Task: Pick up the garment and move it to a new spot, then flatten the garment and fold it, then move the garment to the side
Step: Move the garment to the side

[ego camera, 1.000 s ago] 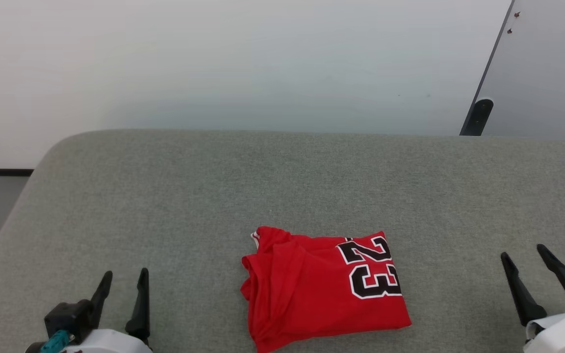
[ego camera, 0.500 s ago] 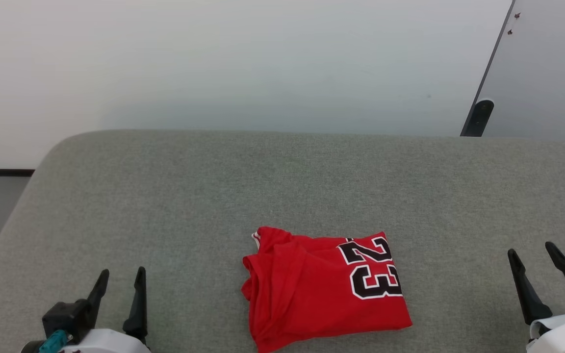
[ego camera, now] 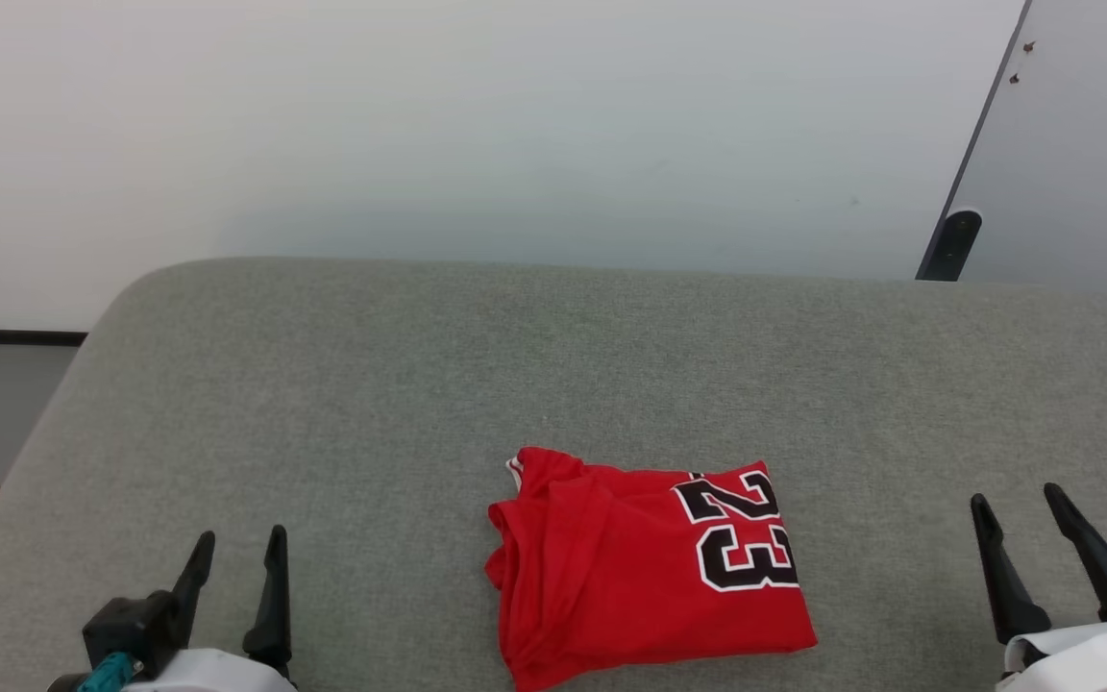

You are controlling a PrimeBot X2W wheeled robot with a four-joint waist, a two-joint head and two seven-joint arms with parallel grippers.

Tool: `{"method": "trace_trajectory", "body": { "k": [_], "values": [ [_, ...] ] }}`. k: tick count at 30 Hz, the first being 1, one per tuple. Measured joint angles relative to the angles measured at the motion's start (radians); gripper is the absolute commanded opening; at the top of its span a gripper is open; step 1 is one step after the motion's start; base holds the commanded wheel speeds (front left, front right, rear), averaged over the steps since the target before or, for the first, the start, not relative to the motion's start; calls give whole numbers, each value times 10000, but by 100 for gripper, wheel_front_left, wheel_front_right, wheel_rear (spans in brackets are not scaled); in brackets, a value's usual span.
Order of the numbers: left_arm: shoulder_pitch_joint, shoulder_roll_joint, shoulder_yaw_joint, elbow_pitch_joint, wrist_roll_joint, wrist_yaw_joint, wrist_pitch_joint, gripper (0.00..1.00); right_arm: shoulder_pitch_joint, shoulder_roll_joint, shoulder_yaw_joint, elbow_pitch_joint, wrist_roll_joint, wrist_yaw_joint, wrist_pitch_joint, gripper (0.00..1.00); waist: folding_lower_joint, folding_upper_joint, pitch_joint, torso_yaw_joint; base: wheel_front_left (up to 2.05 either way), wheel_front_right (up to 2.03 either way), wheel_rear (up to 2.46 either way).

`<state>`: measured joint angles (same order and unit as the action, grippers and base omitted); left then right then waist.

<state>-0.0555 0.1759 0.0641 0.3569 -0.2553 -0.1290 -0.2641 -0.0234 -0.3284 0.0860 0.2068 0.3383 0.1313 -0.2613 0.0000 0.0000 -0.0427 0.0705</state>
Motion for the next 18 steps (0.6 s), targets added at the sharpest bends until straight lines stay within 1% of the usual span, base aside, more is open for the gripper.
{"method": "trace_trajectory", "body": {
  "k": [10, 18],
  "values": [
    [60, -104, 27, -75, 2, 0, 0, 100, -1, 646, -132, -12, -332, 2, 0, 100, 0, 0, -42, 169, 0, 0, 0],
    [122, -125, 8, -125, 46, 0, 0, 100, 5, 738, -117, 0, -401, 2, 0, 100, 0, 0, -36, 230, 0, 0, 0]
  ]
}}
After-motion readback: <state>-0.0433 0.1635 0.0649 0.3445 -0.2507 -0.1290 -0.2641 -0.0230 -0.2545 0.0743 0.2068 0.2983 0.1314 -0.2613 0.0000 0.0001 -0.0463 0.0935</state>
